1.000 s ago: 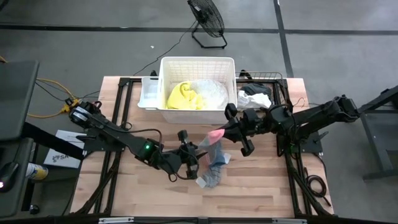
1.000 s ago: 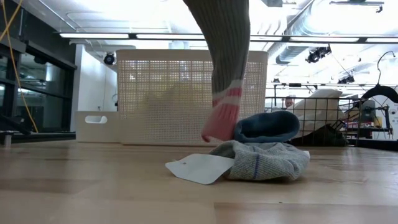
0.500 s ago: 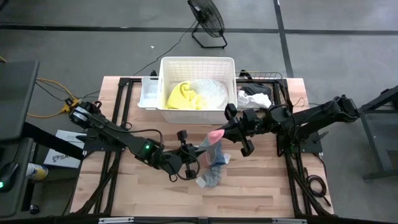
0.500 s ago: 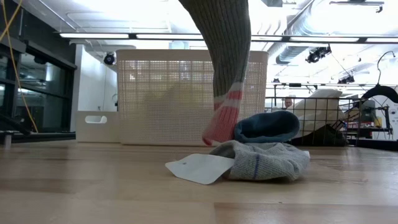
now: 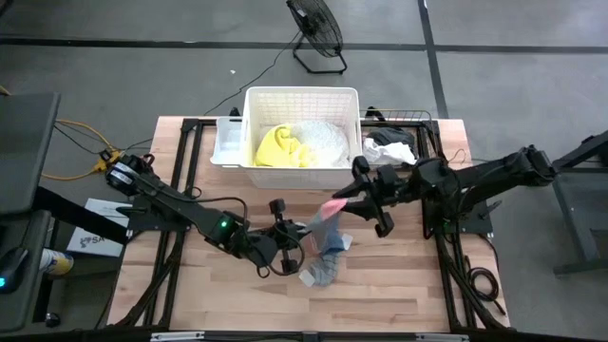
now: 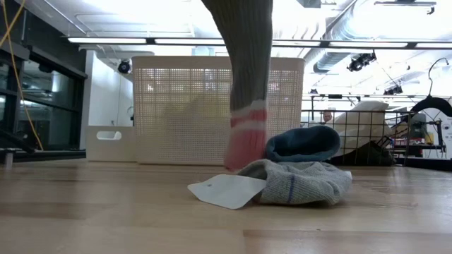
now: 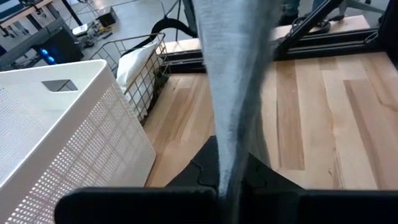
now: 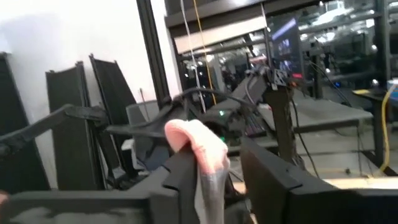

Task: Pick & Place Cloths
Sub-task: Put the pink and gray sock into the white bin

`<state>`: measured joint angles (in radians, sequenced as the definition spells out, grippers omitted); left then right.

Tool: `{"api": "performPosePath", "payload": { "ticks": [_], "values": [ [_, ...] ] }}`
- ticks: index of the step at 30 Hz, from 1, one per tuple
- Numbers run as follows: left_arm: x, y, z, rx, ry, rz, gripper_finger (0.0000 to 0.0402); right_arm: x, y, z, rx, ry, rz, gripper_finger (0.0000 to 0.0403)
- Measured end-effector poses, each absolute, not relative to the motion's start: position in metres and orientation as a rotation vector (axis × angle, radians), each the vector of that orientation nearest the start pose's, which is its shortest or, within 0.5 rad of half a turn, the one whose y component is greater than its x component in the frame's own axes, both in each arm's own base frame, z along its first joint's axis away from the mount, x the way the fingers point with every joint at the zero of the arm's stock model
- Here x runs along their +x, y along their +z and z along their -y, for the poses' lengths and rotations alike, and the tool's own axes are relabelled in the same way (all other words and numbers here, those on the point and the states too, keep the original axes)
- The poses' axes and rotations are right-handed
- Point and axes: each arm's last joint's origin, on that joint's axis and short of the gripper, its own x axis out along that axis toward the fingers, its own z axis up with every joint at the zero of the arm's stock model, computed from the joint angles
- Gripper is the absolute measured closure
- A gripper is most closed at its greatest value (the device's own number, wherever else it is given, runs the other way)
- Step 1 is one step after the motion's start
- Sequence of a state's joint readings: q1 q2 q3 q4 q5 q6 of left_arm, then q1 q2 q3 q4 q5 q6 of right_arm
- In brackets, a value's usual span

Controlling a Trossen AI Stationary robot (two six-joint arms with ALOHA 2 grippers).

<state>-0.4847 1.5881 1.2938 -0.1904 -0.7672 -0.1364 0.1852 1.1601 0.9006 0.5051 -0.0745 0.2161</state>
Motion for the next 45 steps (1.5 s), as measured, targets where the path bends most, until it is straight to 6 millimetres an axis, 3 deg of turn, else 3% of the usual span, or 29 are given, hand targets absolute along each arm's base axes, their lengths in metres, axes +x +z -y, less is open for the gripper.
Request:
{"api": "performPosePath", "payload": {
  "ticks": [6, 11, 17, 35, 45],
  "values": [
    [0.312, 0.330, 0.142, 0.109, 0.258, -0.347, 0.0401, 0.230, 0.370, -0.042, 0.238, 0.166, 0.129, 0.0252],
    [0.295, 0.349, 0.135, 0.063, 0.222, -0.326, 0.0401, 0.216, 0.370, -0.038, 0.277, 0.085, 0.064, 0.0250],
    [0.273, 0.369, 0.124, 0.021, 0.204, -0.311, 0.0402, 0.212, 0.361, -0.045, 0.264, -0.001, -0.022, 0.0257],
    [0.182, 0.432, 0.074, -0.059, 0.290, -0.151, 0.0401, 0.233, 0.336, -0.078, 0.213, -0.086, -0.118, 0.0259],
    [0.147, 0.435, 0.050, 0.013, 0.529, -0.158, 0.0401, 0.247, 0.321, -0.085, 0.217, -0.089, -0.169, 0.0261]
  ]
}}
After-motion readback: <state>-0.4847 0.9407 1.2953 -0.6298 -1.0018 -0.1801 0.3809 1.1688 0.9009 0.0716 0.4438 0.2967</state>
